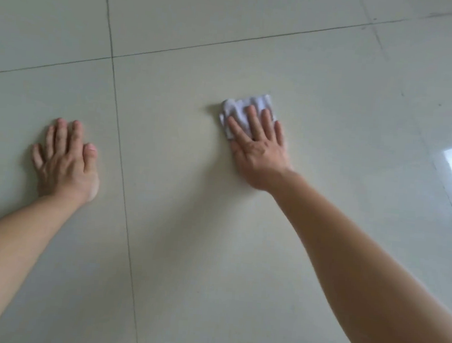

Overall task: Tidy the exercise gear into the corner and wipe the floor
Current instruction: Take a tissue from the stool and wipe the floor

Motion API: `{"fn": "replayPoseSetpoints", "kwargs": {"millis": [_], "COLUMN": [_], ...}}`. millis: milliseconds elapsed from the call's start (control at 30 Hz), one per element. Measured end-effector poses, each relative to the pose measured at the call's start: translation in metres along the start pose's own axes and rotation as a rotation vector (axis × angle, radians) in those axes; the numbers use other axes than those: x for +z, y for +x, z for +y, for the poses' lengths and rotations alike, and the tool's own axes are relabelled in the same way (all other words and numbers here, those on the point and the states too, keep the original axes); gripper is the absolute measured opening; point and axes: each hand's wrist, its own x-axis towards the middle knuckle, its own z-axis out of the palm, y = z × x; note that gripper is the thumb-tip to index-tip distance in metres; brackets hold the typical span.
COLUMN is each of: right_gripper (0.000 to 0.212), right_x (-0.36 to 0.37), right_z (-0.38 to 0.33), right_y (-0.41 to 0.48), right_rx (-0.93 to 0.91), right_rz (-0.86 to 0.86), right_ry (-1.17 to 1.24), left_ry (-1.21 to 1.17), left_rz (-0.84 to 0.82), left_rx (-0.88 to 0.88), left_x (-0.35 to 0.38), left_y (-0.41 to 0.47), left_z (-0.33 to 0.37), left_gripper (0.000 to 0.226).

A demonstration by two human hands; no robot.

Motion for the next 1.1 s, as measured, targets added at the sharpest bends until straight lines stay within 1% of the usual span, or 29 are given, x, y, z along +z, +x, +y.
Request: {"fn": "replayPoseSetpoints", "kwargs": {"millis": [67,167,267,333,400,467,600,700,733,800,867,933,967,1033,1067,1100], "right_gripper": [0.052,0.052,0.052,0.054,0.055,0.055,0.057,0.057,0.058,0.057,0.055,0.054,0.053,0.052,0.053,0.055], "right_x": [0.000,-0.003,-0.007,-0.012,-0.023,-0.037,-0.057,-0.059,-0.056,-0.049,-0.044,-0.043,-0.046,-0.054,-0.060,-0.070], "right_z": [0.002,0.010,0.013,0.023,0.045,0.077,0.131,0.124,0.112,0.075,0.035,0.018,0.023,0.058,0.081,0.107], "right_y": [-0.005,0.000,0.006,0.016,0.031,0.044,0.069,0.103,0.116,0.138,0.154,0.161,0.161,0.166,0.172,0.180], "right_rx": [-0.043,-0.053,-0.086,-0.082,0.001,0.109,0.272,0.403,0.377,0.201,0.007,-0.107,-0.144,-0.184,-0.158,-0.090], "right_rz": [-0.005,-0.008,-0.019,-0.018,0.007,0.020,0.045,0.098,0.129,0.146,0.085,0.019,0.011,0.038,0.053,0.071], "right_ry": [-0.015,-0.025,-0.033,-0.034,-0.019,-0.012,-0.051,-0.026,-0.030,-0.048,-0.072,-0.077,-0.070,-0.115,-0.164,-0.214], "left_ry": [-0.004,-0.026,-0.123,-0.133,-0.149,-0.163,-0.105,-0.080,-0.070,-0.053,-0.041,-0.038,-0.036,-0.027,-0.022,-0.019], "left_rz": [-0.004,0.048,0.049,0.017,-0.011,-0.032,0.023,0.032,0.034,0.032,0.015,0.014,0.016,0.006,0.003,0.002], "left_rx": [-0.022,-0.067,-0.110,-0.019,0.068,0.051,-0.019,-0.009,-0.005,-0.002,-0.009,-0.018,-0.018,-0.019,-0.020,-0.021], "left_x": [0.001,0.002,0.002,0.008,0.016,0.027,0.045,0.046,0.046,0.045,0.045,0.044,0.044,0.043,0.043,0.043], "left_y": [0.000,-0.004,-0.011,-0.013,-0.010,-0.004,0.003,0.002,0.001,0.000,0.000,0.000,0.000,-0.001,-0.002,-0.002], "left_z": [0.001,0.017,0.082,0.143,0.200,0.236,0.254,0.255,0.256,0.257,0.257,0.256,0.256,0.255,0.255,0.255], "left_gripper": [0.068,0.067,0.062,0.056,0.056,0.057,0.059,0.059,0.059,0.060,0.062,0.063,0.063,0.064,0.064,0.064]}}
